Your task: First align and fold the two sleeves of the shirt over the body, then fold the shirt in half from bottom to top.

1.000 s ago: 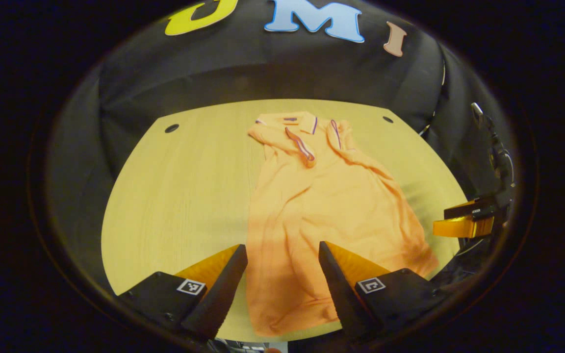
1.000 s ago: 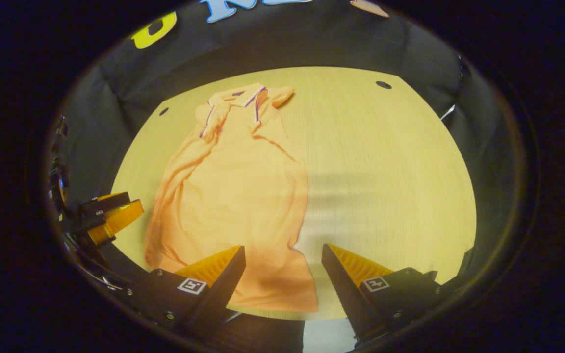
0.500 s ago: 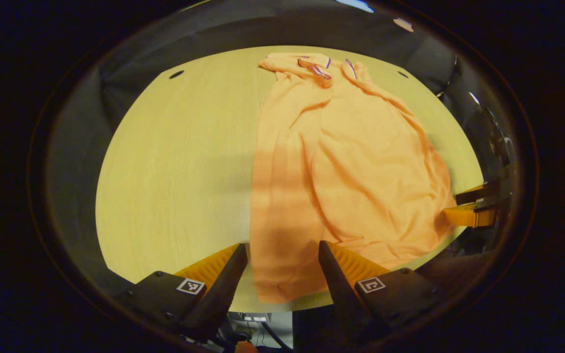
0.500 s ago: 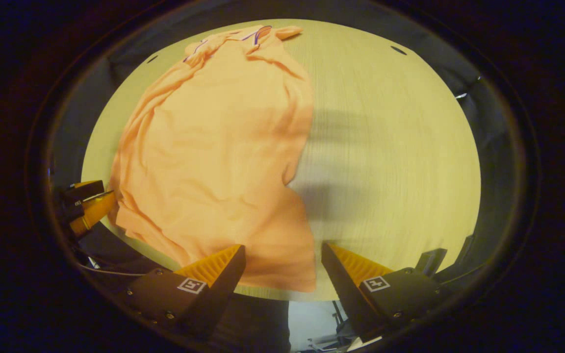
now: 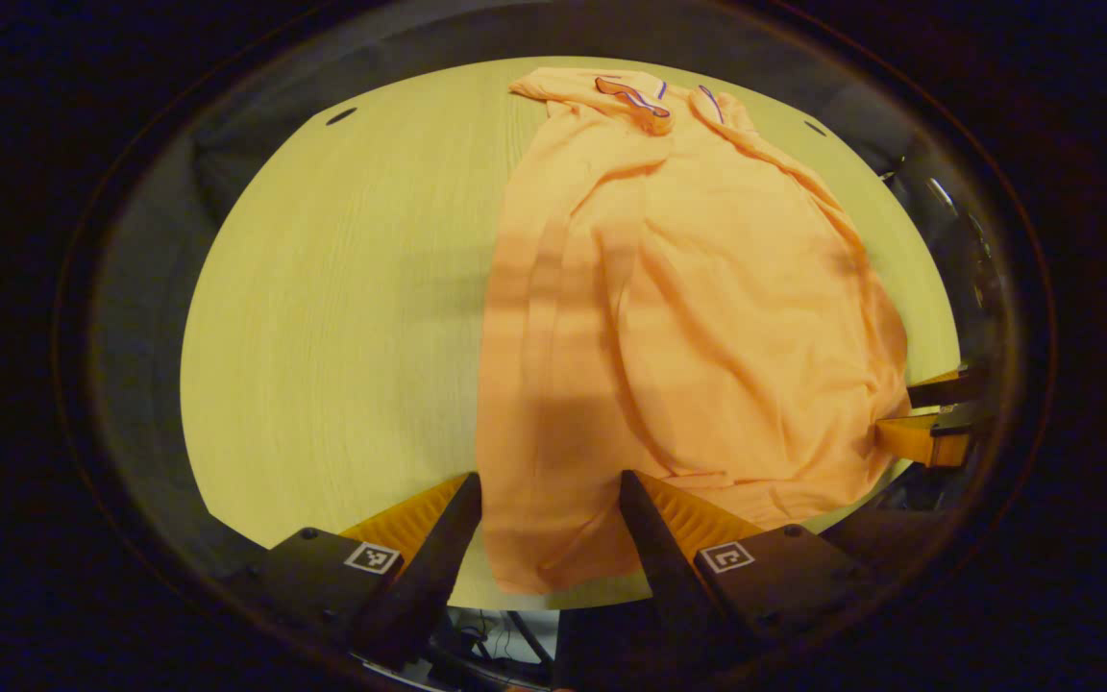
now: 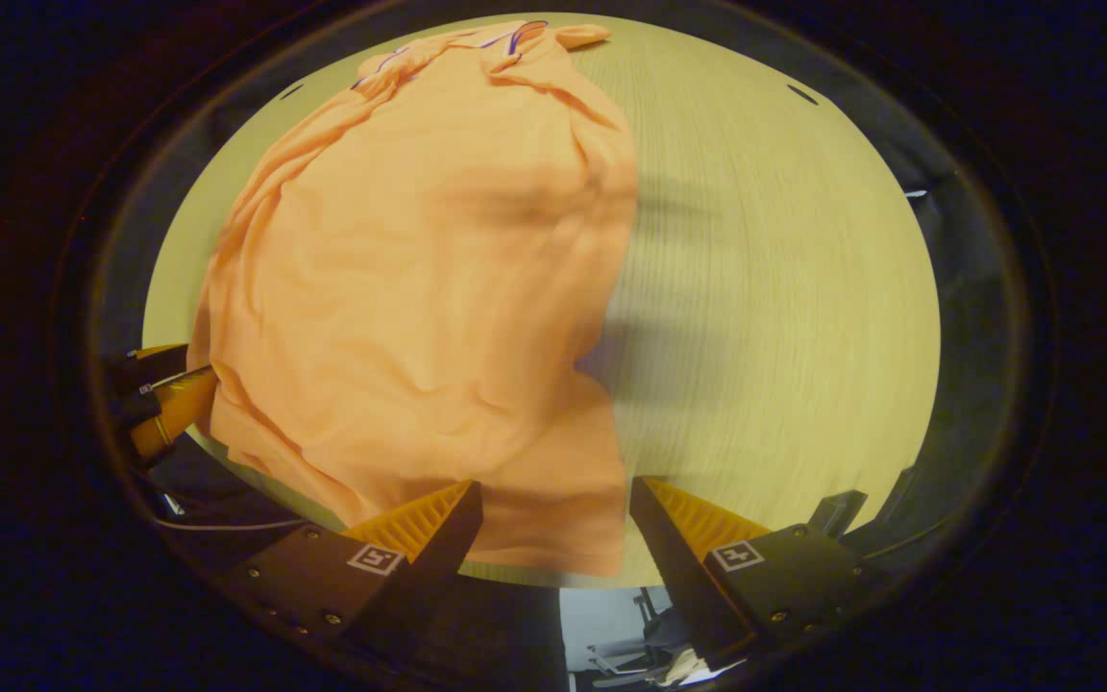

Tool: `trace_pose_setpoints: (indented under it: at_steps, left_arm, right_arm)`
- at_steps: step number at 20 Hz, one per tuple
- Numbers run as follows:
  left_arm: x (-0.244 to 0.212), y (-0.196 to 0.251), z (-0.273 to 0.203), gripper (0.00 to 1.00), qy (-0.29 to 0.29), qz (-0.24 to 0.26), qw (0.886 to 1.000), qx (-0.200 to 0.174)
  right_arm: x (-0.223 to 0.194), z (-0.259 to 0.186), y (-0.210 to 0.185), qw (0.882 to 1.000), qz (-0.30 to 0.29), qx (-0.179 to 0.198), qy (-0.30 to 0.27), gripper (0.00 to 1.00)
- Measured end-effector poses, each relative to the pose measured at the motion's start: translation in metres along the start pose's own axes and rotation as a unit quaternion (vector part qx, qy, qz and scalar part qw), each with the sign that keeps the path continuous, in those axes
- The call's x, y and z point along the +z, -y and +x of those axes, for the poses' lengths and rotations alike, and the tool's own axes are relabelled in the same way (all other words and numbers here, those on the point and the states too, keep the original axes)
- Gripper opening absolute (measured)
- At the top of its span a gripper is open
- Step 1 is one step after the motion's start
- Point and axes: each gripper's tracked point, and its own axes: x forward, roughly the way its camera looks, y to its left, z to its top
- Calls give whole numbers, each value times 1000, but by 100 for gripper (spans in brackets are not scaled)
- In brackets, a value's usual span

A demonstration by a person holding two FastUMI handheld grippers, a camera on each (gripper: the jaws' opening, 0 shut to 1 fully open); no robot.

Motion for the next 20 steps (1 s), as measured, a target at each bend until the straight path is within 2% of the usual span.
trace_pose_setpoints:
  at_steps: [2, 4, 6, 7, 8, 9, 10, 11, 13, 20]
  left_arm:
    - [1, 3, 1, 98, -8, 2, 1000, -1]
    - [3, 12, 0, 88, -7, 23, 1000, -8]
    - [8, 22, 0, 51, -1, 49, 999, -12]
    - [10, 25, 1, 26, 1, 59, 998, -12]
    - [9, 24, 2, 15, -6, 62, 998, -7]
    - [11, 24, 2, 16, -5, 61, 998, -8]
    - [12, 24, 2, 11, -8, 57, 998, -7]
    - [12, 25, 3, 10, -5, 50, 999, -11]
    - [14, 25, 1, 6, -6, 46, 999, -11]
    - [21, 19, -1, 6, 2, 32, 999, -11]
  right_arm:
    - [1, 0, 0, 1000, -1, -1, 5, 99]
    - [0, 0, 0, 1000, -5, 0, 1, 99]
    - [1, 0, 1, 1000, -5, -1, -4, 98]
    - [1, 1, 3, 1000, -1, -1, -3, 88]
    - [3, 1, 6, 1000, 5, -2, -1, 79]
    - [4, -1, 8, 1000, 14, -4, 6, 52]
    - [5, 0, 9, 1000, 24, -4, 12, 34]
    - [3, 2, 9, 1000, 19, -1, 10, 10]
    - [3, -2, 9, 1000, 9, -8, 9, 0]
    - [7, -3, 11, 1000, 15, -2, 19, 0]
